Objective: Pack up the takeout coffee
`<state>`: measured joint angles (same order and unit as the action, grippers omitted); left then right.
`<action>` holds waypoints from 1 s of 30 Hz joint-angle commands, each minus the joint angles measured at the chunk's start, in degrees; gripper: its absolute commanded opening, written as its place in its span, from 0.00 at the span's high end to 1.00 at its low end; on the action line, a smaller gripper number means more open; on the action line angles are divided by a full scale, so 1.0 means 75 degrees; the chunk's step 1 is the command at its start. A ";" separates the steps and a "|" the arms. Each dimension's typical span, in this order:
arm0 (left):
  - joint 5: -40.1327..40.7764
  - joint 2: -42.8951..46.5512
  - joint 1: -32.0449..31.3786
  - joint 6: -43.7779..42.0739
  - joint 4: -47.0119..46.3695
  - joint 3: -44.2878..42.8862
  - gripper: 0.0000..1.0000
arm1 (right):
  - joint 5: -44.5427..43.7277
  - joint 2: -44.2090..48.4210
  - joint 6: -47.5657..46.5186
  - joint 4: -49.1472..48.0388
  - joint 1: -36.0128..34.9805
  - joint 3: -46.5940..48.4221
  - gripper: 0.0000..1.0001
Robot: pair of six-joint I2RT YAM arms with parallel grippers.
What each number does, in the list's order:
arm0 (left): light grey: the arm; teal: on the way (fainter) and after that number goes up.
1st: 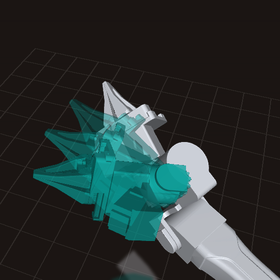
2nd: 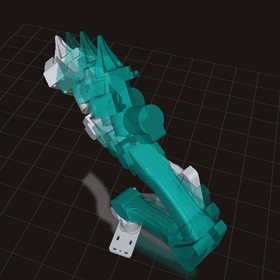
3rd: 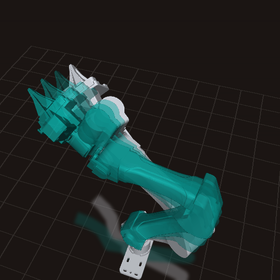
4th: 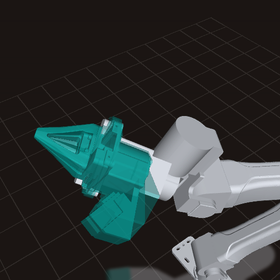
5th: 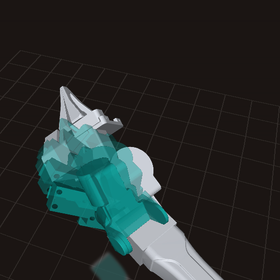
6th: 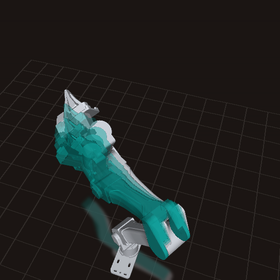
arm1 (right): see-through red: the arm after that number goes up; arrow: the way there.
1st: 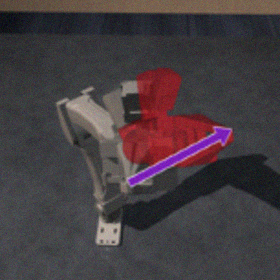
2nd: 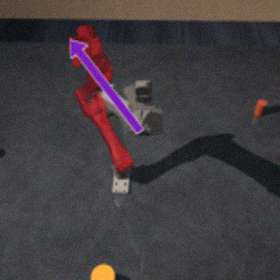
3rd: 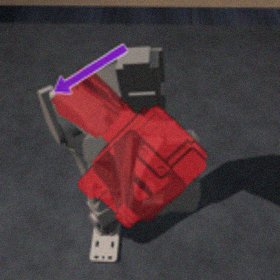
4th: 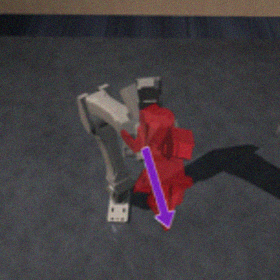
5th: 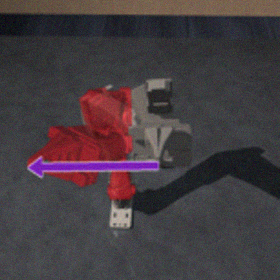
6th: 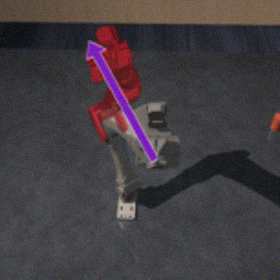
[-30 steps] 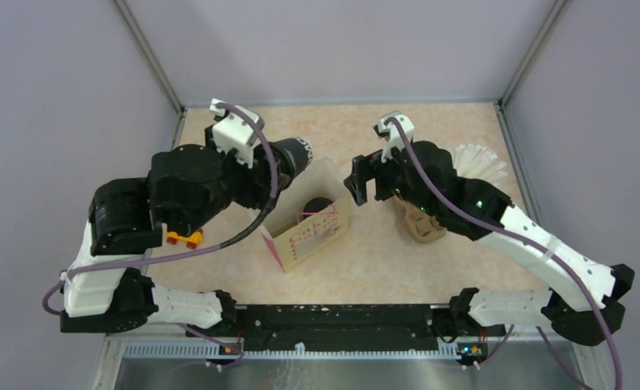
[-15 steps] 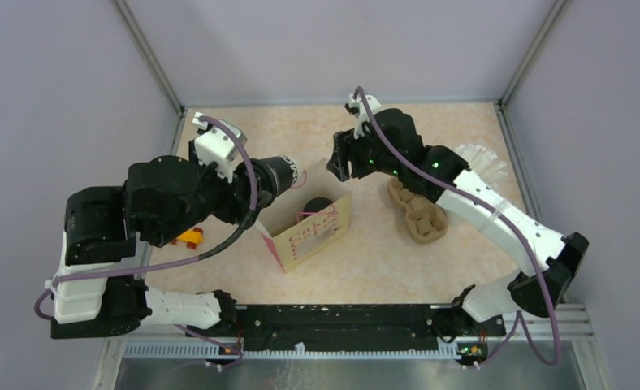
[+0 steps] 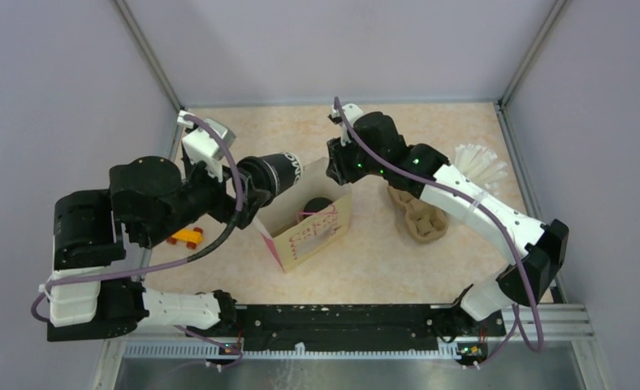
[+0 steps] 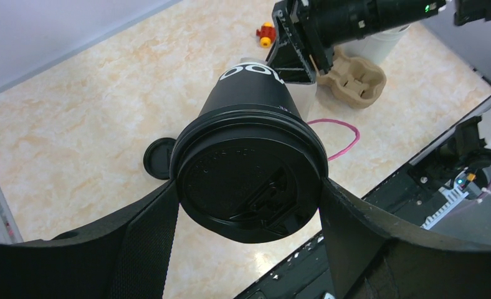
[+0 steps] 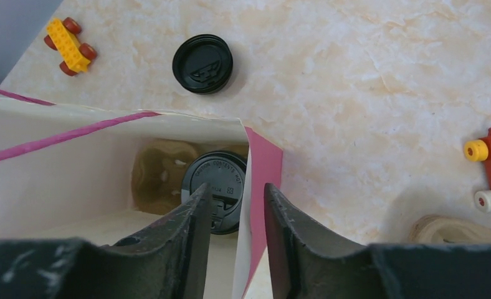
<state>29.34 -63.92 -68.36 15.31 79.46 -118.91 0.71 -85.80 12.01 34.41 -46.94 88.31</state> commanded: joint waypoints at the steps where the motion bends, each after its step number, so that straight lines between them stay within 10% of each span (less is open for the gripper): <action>1: 0.0053 0.0386 -0.0003 -0.0037 -0.0828 -0.0138 0.36 | -0.0071 0.0020 -0.0300 -0.0079 0.0066 0.0245 0.68; 16: -0.0275 -0.0071 -0.0003 -0.0555 -0.0609 -0.0151 0.34 | -0.1168 0.1270 0.0026 -0.0274 0.0386 -0.0815 1.00; 30: -0.0957 -0.1041 -0.0003 -0.1308 -0.1069 0.0485 0.36 | -0.1726 0.2825 -0.0187 -0.0622 0.0469 -0.2131 1.00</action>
<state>23.18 -74.46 -68.36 7.20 76.23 -115.90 -11.03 -67.29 12.01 33.10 -43.94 73.65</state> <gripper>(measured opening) 0.810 0.003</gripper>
